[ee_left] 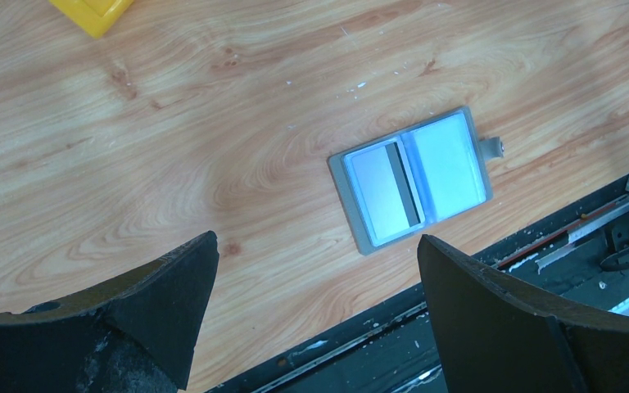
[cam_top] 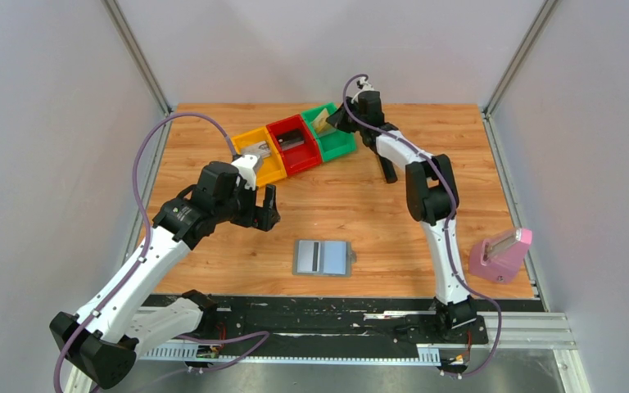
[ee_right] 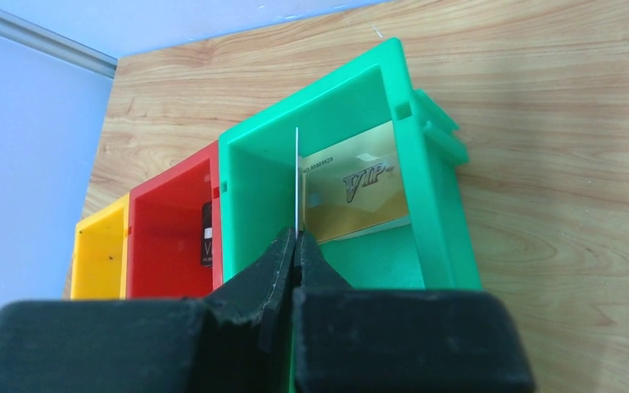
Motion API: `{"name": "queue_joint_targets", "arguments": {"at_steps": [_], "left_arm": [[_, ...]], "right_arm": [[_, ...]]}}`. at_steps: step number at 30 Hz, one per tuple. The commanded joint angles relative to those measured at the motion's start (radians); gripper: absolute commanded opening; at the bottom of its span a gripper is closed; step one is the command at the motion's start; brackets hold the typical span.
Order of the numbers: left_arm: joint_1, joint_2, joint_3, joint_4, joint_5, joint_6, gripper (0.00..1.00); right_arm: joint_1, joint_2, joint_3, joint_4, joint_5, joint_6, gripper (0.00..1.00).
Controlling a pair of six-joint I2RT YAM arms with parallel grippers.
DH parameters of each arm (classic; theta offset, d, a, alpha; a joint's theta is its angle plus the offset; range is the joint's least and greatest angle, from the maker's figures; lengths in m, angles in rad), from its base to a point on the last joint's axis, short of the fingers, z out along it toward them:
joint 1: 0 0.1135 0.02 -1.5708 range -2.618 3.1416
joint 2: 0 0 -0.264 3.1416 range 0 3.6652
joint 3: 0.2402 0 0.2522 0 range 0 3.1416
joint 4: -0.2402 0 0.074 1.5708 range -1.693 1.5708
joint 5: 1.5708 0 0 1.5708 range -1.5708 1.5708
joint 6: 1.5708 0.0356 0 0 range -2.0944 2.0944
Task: Take the credit cards out of the card holder
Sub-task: Place the credit card in the storage box.
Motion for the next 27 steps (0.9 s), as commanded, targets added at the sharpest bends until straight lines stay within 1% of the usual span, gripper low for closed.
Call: {"name": "queue_joint_targets", "arguments": {"at_steps": [1,5,10,21,27], "left_arm": [[0.003,-0.012,0.027,0.008,0.004,0.020,1.00],[0.003,-0.009,0.028,0.008,0.006,0.021,1.00],[0.003,-0.007,0.027,0.008,0.005,0.020,1.00],[0.004,0.001,0.029,0.007,0.005,0.021,1.00],[0.003,0.008,0.031,0.003,0.003,0.020,1.00]], "right_arm": [[-0.003,0.027,0.082,0.004,0.009,0.024,0.00],[-0.002,0.069,0.144,-0.041,0.001,0.031,0.00],[-0.003,0.082,0.156,-0.054,0.013,0.037,0.00],[-0.002,0.088,0.177,-0.055,0.041,0.023,0.08],[-0.003,0.100,0.214,-0.104,0.047,0.012,0.14]]}}
